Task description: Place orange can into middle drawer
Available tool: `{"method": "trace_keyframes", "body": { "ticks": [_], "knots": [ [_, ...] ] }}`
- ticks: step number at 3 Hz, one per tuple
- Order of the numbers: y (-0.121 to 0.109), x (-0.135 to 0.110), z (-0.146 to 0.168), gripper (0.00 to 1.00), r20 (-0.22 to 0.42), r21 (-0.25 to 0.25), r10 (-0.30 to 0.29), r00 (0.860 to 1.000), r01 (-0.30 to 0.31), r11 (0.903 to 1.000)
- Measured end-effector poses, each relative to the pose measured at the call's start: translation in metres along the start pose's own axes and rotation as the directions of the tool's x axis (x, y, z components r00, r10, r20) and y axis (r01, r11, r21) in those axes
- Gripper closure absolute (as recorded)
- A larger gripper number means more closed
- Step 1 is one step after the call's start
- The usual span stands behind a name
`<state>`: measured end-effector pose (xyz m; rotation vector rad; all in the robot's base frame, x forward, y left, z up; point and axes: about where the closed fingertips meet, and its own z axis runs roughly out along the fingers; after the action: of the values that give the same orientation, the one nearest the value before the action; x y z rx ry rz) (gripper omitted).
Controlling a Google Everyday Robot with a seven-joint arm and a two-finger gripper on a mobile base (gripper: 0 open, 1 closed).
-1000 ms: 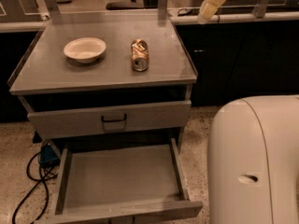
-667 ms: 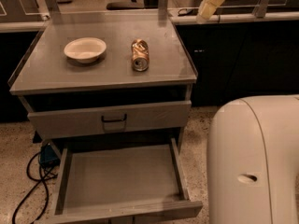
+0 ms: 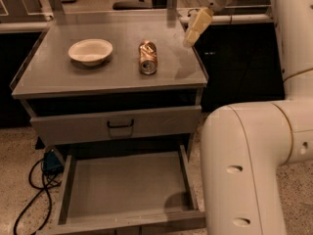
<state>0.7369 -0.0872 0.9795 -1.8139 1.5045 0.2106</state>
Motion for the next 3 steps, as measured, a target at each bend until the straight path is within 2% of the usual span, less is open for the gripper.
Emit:
{"method": "trace_keyframes", "body": {
  "ticks": [1,2,3],
  "knots": [
    [0.01,-0.006,0.085,0.0,0.069,-0.125,-0.02,0.997,0.028,0.9917],
    [0.01,-0.006,0.085,0.0,0.069,-0.125,-0.02,0.997,0.028,0.9918],
    [0.009,-0.007,0.102,0.0,0.082,-0.13,-0.029,0.996,0.039,0.9907]
  ]
}}
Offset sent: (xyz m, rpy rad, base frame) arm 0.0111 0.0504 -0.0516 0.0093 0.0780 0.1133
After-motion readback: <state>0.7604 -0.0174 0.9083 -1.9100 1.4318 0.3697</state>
